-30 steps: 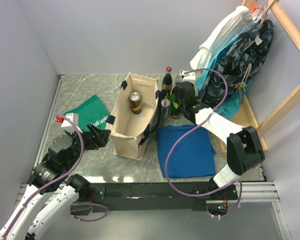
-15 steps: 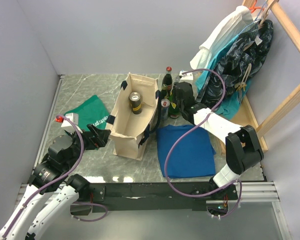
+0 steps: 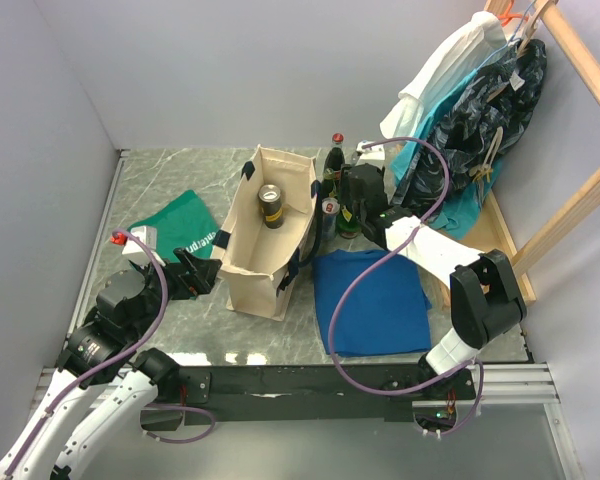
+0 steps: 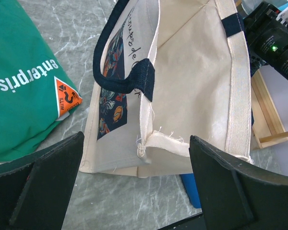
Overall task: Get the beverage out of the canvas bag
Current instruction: Place the drink at the center of the board.
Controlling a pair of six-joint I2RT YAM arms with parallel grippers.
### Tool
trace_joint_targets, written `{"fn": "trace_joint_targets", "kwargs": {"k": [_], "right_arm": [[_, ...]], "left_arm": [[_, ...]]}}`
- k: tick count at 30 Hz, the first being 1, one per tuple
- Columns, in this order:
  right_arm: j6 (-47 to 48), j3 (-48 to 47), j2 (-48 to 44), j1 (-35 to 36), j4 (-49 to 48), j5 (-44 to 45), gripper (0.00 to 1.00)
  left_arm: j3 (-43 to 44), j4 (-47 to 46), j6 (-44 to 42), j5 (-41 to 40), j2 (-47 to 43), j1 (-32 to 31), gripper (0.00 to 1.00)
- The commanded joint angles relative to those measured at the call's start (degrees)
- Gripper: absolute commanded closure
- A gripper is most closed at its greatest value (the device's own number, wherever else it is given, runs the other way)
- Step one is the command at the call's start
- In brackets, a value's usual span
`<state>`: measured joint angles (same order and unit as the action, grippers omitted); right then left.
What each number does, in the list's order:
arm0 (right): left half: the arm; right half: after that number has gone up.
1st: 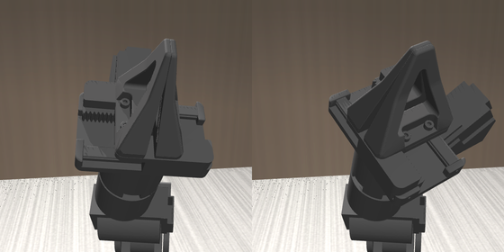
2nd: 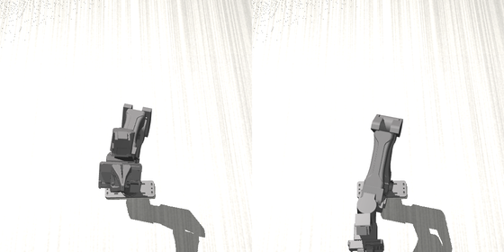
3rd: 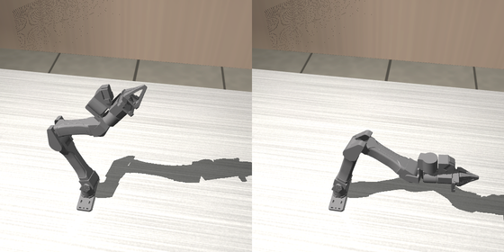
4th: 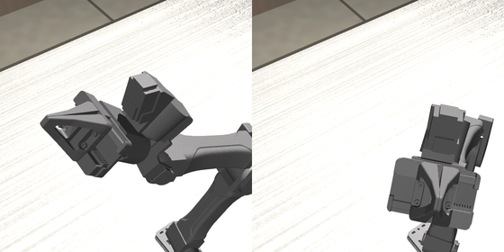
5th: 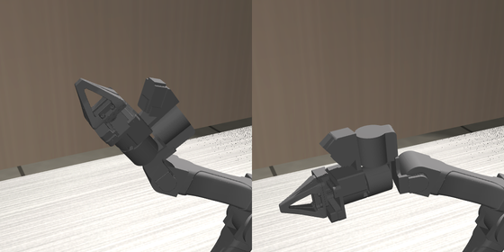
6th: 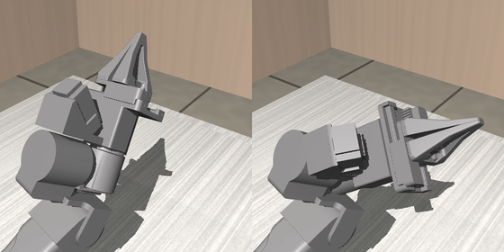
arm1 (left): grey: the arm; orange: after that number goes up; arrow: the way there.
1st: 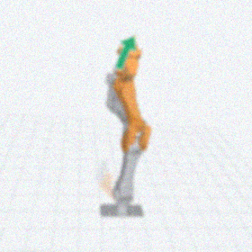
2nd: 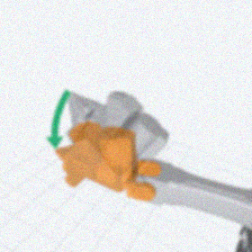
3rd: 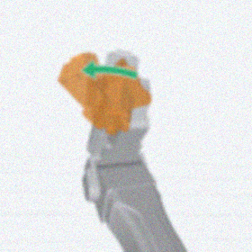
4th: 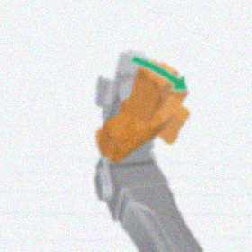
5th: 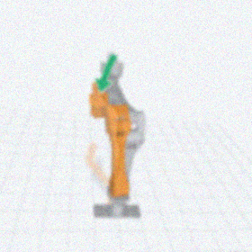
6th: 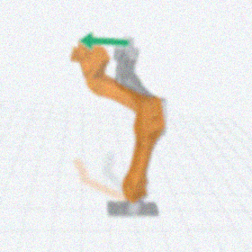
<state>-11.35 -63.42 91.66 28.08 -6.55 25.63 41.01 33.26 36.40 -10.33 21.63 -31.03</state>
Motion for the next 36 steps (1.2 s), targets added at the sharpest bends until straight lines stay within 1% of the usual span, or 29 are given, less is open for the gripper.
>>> {"fn": "trace_joint_targets", "kwargs": {"k": [1,16,19,24,31,34,35,36], "right_arm": [[-0.3,-1.9,-0.5,0.5,-2.1,2.8,0.38],[-0.1,-1.8,-2.9,0.6,-0.8,4.1,0.35],[0.1,-2.1,-3.8,0.5,-0.2,4.2,0.33],[0.4,-3.8,-4.7,0.7,1.5,5.6,0.33],[1.8,-5.2,-8.9,1.7,2.0,6.5,0.33],[3.4,-9.1,-9.5,2.4,5.2,7.2,0.3],[4.1,-10.3,-9.5,2.4,8.3,6.3,0.27],[5.2,-11.6,-9.3,2.5,10.2,5.3,0.27]], "left_arm": [[0.7,-2.4,-1.0,0.7,0.1,0.4,0.04],[0.6,-2.5,-1.2,0.8,0.0,0.4,0.04],[0.6,-2.5,-1.2,0.9,0.0,0.4,0.04],[0.6,-2.5,-1.1,0.7,-0.3,0.4,0.04],[0.7,-2.3,-1.0,1.2,-0.4,0.4,0.04],[0.4,-3.0,-1.3,2.1,-1.1,0.4,0.04],[0.2,-3.3,-1.4,2.3,-1.1,0.4,0.04],[0.3,-3.2,-1.7,2.5,-1.0,0.4,0.04]]}}
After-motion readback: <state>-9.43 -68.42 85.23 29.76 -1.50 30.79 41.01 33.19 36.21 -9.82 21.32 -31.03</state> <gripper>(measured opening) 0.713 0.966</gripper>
